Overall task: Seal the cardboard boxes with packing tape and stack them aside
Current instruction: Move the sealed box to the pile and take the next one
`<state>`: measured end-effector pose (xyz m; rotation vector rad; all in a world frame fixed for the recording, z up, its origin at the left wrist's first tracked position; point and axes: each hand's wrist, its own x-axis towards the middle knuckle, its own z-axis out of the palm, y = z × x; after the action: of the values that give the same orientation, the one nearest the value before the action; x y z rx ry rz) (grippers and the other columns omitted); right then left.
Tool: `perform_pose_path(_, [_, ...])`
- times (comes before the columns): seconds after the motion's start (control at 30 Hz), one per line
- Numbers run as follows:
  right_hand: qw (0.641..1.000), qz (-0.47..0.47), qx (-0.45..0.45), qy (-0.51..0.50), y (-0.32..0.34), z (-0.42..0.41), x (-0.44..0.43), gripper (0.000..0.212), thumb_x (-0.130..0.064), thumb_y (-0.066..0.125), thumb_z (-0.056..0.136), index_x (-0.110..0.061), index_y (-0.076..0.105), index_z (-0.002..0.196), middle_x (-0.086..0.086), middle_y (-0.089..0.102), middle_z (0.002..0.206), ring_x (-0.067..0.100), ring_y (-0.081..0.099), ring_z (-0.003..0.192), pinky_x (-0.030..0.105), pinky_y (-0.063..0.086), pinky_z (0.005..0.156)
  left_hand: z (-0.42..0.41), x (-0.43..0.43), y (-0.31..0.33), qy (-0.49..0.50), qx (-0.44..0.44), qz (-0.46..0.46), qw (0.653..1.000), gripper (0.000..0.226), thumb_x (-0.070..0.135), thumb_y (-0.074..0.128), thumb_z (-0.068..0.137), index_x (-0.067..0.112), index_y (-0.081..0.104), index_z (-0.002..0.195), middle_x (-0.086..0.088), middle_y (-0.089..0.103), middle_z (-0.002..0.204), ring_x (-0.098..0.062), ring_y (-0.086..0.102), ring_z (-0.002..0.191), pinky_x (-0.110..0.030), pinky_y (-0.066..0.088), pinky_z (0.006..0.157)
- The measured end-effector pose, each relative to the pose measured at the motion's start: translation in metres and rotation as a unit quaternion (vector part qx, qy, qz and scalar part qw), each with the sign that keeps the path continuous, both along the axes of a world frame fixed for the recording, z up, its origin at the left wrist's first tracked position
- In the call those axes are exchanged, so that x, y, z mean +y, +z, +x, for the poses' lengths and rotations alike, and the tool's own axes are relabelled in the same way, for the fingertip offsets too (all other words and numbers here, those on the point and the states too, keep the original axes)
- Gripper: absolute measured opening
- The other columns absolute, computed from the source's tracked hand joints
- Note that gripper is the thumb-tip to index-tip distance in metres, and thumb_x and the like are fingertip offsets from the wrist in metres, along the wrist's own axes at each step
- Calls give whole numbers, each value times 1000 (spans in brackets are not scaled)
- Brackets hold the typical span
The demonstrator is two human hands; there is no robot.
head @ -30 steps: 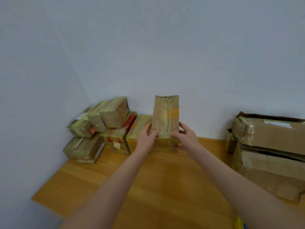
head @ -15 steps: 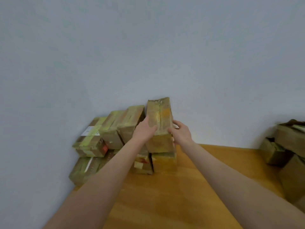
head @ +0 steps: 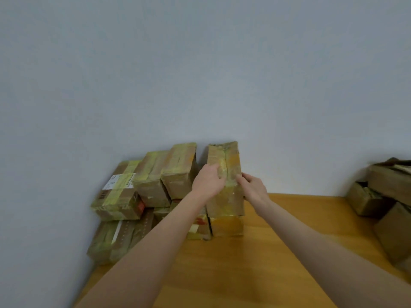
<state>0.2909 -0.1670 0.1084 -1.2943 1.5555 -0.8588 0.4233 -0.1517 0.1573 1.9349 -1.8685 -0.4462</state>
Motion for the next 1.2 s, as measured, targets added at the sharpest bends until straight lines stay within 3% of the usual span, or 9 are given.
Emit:
perform_pose_path(0.1, [1000,8,-27,11,5,0,-2,48,-42,42,100,-18,50,140,3,51,142,28,47,129,46,39,108,4,-10,8,24,-58,-55,996,47,25,45,99,16,38,145,-5,29,155,-19,29,141,-36,36,107])
perform_pose_path(0.2, [999,19,-1,31,12,-14,0,62,-54,42,97,-14,43,145,2,44,148,27,41,135,42,35,110,-9,-17,15,-1,-112,-66,991,48,25,48,97,18,39,143,-5,26,155,-21,32,139,-38,41,102])
perform_pose_path(0.3, [994,-32,107,20,16,-44,4,62,-49,48,96,-11,40,145,6,43,149,26,42,135,42,37,109,-42,-20,9,-35,-124,-64,990,48,24,50,95,17,40,142,-6,27,154,-24,40,134,-38,46,97])
perform_pose_path(0.47, [962,-60,264,-15,29,-117,9,51,-35,54,94,-18,43,141,7,43,143,26,50,121,37,47,92,-109,-23,-4,-78,-117,-39,989,48,20,48,96,19,39,143,-4,26,154,-22,33,137,-37,40,101])
perform_pose_path(0.8, [943,-99,311,-63,25,-286,32,40,-29,54,95,-19,52,133,6,47,137,24,49,121,36,45,94,-286,-9,-20,-126,-43,15,991,47,24,49,95,16,42,141,-5,36,146,-23,45,126,-37,42,95])
perform_pose_path(0.97, [943,-134,300,-56,13,-382,41,32,-29,55,94,-21,59,124,2,54,129,21,50,119,37,46,98,-385,4,-30,-85,48,50,994,45,29,50,95,17,46,138,-6,45,142,-24,51,122,-35,44,97])
perform_pose_path(1.1, [939,-112,315,-77,3,-455,54,30,-29,57,94,-22,58,123,2,56,121,19,53,110,32,48,93,-443,23,-41,-61,91,75,991,47,29,52,96,16,44,140,-6,46,140,-23,53,118,-29,43,86])
perform_pose_path(1.2, [945,-78,305,-86,-5,-492,59,35,-28,57,93,-21,56,127,5,54,126,21,53,113,38,49,95,-466,36,-52,-38,123,75,989,52,30,53,96,15,38,143,-6,42,144,-22,48,125,-32,42,96])
